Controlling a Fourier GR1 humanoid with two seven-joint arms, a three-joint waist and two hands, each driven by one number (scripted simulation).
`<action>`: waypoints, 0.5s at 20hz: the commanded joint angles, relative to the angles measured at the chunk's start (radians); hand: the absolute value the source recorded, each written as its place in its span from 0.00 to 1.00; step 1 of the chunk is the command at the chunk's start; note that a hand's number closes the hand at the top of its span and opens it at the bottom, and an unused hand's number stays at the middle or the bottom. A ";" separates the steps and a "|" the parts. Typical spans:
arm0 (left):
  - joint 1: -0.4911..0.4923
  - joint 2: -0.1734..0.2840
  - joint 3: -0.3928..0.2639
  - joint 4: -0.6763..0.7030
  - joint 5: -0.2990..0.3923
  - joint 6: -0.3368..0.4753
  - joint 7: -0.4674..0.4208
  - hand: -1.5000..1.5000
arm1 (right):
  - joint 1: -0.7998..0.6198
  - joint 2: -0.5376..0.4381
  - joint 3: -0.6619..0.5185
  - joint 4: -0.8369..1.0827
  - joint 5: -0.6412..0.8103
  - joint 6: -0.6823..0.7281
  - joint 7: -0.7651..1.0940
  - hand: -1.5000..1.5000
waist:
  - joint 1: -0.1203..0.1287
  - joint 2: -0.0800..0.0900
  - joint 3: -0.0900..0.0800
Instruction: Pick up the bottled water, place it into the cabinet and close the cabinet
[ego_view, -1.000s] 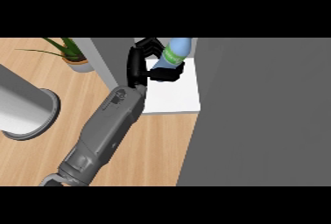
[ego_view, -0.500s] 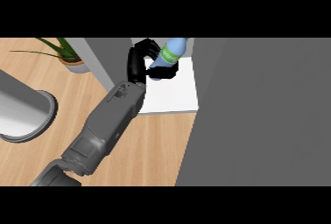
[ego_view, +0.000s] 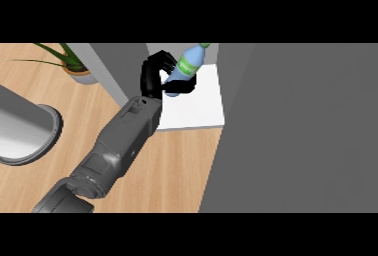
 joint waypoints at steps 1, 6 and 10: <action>-0.024 -0.003 0.002 0.061 -0.009 0.036 -0.018 1.00 | 0.003 -0.022 0.000 -0.118 0.010 0.011 0.072 0.00 | -0.012 0.005 -0.001; -0.015 0.011 -0.022 0.134 -0.063 0.049 -0.044 0.00 | -0.012 -0.021 -0.016 -0.085 -0.004 0.013 0.046 0.00 | -0.010 0.009 -0.001; -0.071 -0.002 -0.048 0.183 -0.099 0.113 0.026 0.00 | 0.002 -0.039 -0.009 -0.077 -0.010 0.022 0.015 0.00 | -0.009 0.005 0.000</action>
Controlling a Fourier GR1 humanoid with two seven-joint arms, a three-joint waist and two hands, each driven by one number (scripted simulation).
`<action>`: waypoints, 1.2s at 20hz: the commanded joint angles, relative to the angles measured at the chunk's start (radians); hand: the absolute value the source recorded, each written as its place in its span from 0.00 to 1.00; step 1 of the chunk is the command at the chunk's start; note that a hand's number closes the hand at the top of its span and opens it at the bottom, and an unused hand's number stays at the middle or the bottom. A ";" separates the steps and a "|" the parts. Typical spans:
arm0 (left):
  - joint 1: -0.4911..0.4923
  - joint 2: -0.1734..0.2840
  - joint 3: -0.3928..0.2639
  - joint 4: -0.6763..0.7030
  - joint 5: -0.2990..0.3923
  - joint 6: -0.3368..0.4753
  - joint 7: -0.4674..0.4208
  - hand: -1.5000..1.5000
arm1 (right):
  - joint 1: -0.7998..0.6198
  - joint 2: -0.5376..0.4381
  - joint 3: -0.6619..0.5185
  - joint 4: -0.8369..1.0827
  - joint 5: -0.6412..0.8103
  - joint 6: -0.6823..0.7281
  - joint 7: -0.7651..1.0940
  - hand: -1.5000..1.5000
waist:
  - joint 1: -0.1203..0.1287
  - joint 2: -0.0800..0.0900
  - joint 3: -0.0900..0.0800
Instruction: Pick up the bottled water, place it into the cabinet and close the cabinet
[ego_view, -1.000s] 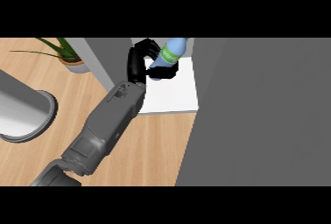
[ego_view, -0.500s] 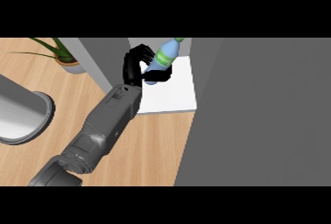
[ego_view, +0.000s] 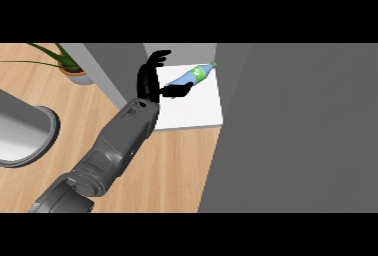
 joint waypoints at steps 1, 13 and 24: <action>-0.004 -0.007 -0.013 0.040 -0.026 0.068 -0.001 0.00 | 0.018 -0.019 0.024 -0.072 0.016 0.013 0.018 0.00 | -0.008 0.004 0.000; 0.005 -0.008 0.012 -0.010 -0.013 0.011 -0.036 0.00 | 0.007 -0.021 0.012 -0.070 0.010 0.014 0.013 0.00 | -0.005 0.002 -0.001; 0.103 -0.008 0.071 -0.186 0.116 -0.349 -0.285 1.00 | 0.029 -0.057 -0.032 -0.084 -0.051 0.025 0.002 0.00 | 0.016 -0.012 0.000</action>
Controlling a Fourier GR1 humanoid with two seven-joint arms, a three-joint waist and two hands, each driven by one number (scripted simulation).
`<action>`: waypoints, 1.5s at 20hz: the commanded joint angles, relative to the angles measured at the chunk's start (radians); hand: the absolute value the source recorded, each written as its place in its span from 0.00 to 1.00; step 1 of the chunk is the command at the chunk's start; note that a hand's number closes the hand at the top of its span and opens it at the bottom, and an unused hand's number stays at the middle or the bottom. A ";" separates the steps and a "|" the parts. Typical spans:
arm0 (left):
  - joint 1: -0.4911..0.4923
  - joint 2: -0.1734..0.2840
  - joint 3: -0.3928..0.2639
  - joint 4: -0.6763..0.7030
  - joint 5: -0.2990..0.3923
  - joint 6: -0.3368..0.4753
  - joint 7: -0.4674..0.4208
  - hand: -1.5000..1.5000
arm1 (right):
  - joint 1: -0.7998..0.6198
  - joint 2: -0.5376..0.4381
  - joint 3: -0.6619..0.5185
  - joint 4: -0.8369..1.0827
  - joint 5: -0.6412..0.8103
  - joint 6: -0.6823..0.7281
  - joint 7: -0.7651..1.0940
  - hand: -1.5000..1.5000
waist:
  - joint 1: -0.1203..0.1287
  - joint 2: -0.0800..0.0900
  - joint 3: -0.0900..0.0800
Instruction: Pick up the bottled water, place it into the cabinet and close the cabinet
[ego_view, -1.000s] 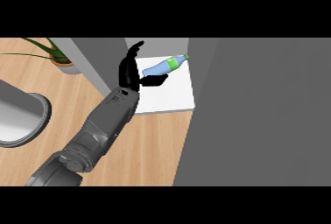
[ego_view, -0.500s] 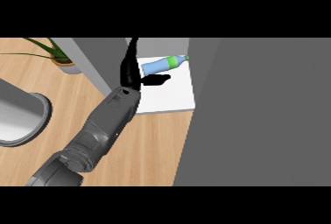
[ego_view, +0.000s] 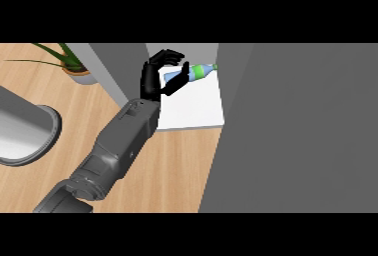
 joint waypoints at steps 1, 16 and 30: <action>0.005 -0.003 0.017 -0.029 0.038 -0.121 -0.047 1.00 | 0.028 -0.014 0.032 -0.101 0.040 -0.006 0.048 0.00 | 0.010 -0.006 0.000; 0.225 0.044 -0.112 -0.391 0.194 -0.504 0.122 1.00 | 0.007 -0.031 -0.009 -0.086 0.088 -0.059 0.087 0.00 | 0.081 -0.029 0.002; 0.807 0.120 -0.264 -1.093 0.238 -0.442 0.259 1.00 | 0.015 -0.126 0.056 -0.116 0.085 -0.036 0.111 1.00 | 0.104 -0.039 0.002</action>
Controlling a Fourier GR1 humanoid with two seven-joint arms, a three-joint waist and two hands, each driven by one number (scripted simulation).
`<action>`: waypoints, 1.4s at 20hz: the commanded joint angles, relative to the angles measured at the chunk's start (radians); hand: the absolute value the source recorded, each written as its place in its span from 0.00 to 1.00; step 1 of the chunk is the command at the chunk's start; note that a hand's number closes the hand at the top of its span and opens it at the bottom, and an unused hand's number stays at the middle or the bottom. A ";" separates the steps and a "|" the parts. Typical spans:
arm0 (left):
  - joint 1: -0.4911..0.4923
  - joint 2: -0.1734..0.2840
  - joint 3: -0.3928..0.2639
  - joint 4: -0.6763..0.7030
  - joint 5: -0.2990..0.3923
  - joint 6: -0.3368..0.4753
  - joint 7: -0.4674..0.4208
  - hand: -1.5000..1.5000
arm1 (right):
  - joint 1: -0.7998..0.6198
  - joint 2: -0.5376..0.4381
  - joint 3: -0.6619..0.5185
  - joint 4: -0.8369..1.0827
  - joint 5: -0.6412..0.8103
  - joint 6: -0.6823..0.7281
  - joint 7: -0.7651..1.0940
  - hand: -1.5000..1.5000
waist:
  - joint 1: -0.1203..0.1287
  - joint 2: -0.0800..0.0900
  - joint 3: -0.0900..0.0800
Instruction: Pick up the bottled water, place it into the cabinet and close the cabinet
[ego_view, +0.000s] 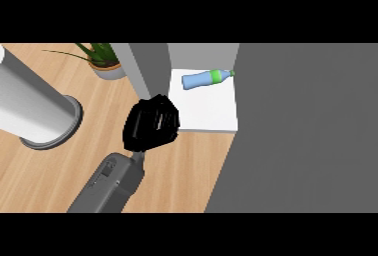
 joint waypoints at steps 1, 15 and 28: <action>0.197 0.085 -0.025 -0.275 0.033 -0.004 0.088 1.00 | -0.010 -0.017 0.061 -0.038 0.043 0.042 0.008 1.00 | 0.011 0.000 0.000; 0.708 0.285 -0.015 -0.745 0.064 -0.045 0.047 1.00 | -0.283 0.120 0.167 -0.075 0.007 0.135 0.292 1.00 | 0.005 0.010 -0.004; 1.001 0.415 0.184 -0.939 0.217 -0.191 0.009 1.00 | -0.736 0.530 -0.061 0.250 0.049 0.121 0.585 1.00 | -0.013 0.017 -0.002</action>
